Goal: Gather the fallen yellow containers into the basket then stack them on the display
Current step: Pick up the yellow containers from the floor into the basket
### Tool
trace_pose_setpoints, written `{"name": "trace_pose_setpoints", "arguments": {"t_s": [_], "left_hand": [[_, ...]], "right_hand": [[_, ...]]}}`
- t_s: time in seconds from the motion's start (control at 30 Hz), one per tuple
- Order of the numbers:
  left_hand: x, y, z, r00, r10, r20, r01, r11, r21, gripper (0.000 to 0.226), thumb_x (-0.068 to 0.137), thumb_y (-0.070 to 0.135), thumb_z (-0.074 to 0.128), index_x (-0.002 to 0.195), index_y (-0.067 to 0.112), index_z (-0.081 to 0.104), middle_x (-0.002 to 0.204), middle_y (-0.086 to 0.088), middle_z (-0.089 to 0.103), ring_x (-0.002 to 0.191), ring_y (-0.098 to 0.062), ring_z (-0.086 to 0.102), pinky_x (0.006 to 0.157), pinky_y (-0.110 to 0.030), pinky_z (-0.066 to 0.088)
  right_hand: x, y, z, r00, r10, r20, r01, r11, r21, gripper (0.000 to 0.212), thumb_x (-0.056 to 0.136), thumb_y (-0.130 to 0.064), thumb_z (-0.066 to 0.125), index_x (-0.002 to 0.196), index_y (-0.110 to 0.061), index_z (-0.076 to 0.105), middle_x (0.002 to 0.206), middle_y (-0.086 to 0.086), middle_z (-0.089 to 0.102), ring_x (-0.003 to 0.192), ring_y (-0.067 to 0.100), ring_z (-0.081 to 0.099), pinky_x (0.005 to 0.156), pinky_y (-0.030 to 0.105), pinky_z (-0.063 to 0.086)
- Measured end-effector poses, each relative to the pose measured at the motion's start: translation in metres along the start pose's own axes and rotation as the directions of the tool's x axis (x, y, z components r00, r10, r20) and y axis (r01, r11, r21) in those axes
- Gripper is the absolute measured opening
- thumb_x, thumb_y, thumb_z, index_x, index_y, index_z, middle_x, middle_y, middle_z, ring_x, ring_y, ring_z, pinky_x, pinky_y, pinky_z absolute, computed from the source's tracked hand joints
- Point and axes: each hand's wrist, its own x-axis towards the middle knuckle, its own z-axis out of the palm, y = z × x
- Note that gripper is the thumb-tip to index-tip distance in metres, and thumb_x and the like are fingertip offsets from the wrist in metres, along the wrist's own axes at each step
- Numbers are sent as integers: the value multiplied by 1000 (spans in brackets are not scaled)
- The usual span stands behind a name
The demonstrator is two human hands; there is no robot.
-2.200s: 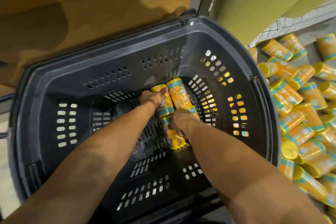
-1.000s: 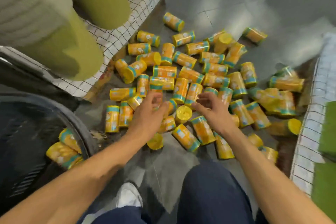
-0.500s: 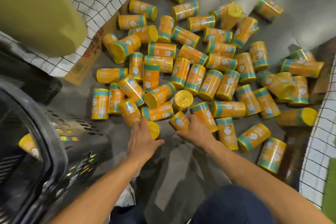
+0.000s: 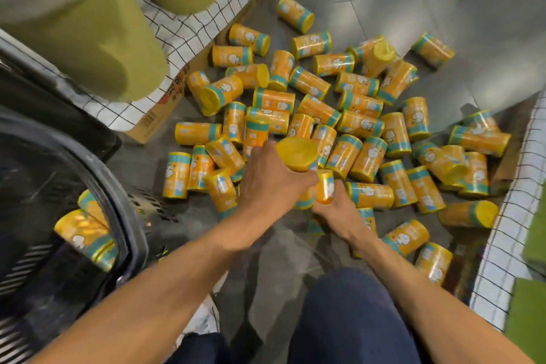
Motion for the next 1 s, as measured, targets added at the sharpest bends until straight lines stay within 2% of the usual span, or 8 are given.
{"name": "trace_pose_setpoints", "arguments": {"t_s": [0.17, 0.23, 0.3, 0.4, 0.57, 0.73, 0.9, 1.0], "left_hand": [[-7, 49, -100, 990, 127, -64, -139, 958, -249, 37, 77, 44, 84, 97, 32, 55, 93, 18, 63, 79, 14, 59, 63, -5, 43], [-10, 55, -152, 984, 124, -131, -165, 913, -373, 43, 75, 41, 87, 102, 28, 56, 91, 15, 66, 86, 7, 66, 69, -14, 49], [-14, 48, -200, 974, 57, -219, -162, 852, -499, 43, 69, 38, 84, 102, 24, 61, 90, 10, 73, 90, -9, 72, 78, -32, 58], [-29, 18, -266, 938, -59, -342, -154, 811, -564, 23, 77, 26, 86, 89, 25, 67, 84, 12, 76, 85, -10, 74, 78, -34, 60], [-75, -70, -346, 857, -311, -412, -46, 749, -661, 27, 90, 33, 78, 110, 14, 74, 100, -1, 79, 88, -13, 76, 75, -34, 63], [-108, -186, -363, 737, -510, -443, 125, 747, -653, 20, 89, 37, 78, 81, 22, 68, 69, 16, 68, 52, 9, 59, 46, -11, 42], [-118, -301, -328, 616, -708, -345, 357, 641, -680, 31, 78, 44, 84, 78, 15, 74, 81, 0, 76, 76, -16, 72, 72, -34, 59], [-120, -358, -309, 521, -804, -288, 446, 543, -712, 39, 73, 50, 85, 77, 13, 71, 95, -10, 77, 88, -24, 74, 81, -43, 62]], "right_hand": [[-24, -98, -30, 991, -129, 27, 126, 989, 83, 58, 69, -48, 79, 116, -31, 51, 100, -4, 70, 81, 1, 68, 66, 17, 53], [-34, -140, -22, 978, -201, 66, 194, 977, 88, 56, 76, -52, 81, 116, -27, 52, 96, 2, 71, 83, 9, 71, 72, 33, 59], [-46, -182, -5, 955, -277, 106, 274, 961, 46, 46, 89, -39, 78, 123, -22, 51, 97, -4, 68, 82, -5, 67, 72, 16, 54], [-68, -240, 35, 898, -394, 195, 396, 918, 31, 44, 91, -41, 75, 124, -27, 51, 103, -15, 67, 90, -7, 64, 70, 10, 48], [-104, -304, 127, 808, -447, 383, 480, 877, 10, 47, 86, -49, 79, 118, -31, 51, 98, -13, 69, 87, 2, 67, 76, 31, 56], [-131, -319, 228, 746, -302, 593, 560, 767, -314, 55, 77, -68, 74, 108, -29, 50, 98, -8, 69, 91, 14, 67, 80, 40, 55], [-132, -289, 327, 666, 9, 746, 664, 449, -598, 73, 78, -60, 77, 128, -11, 57, 126, 11, 67, 117, 31, 64, 88, 35, 50], [-137, -270, 381, 596, 179, 783, 742, 252, -622, 63, 81, -57, 73, 120, -8, 66, 121, 15, 67, 114, 32, 66, 81, 34, 48]]}}
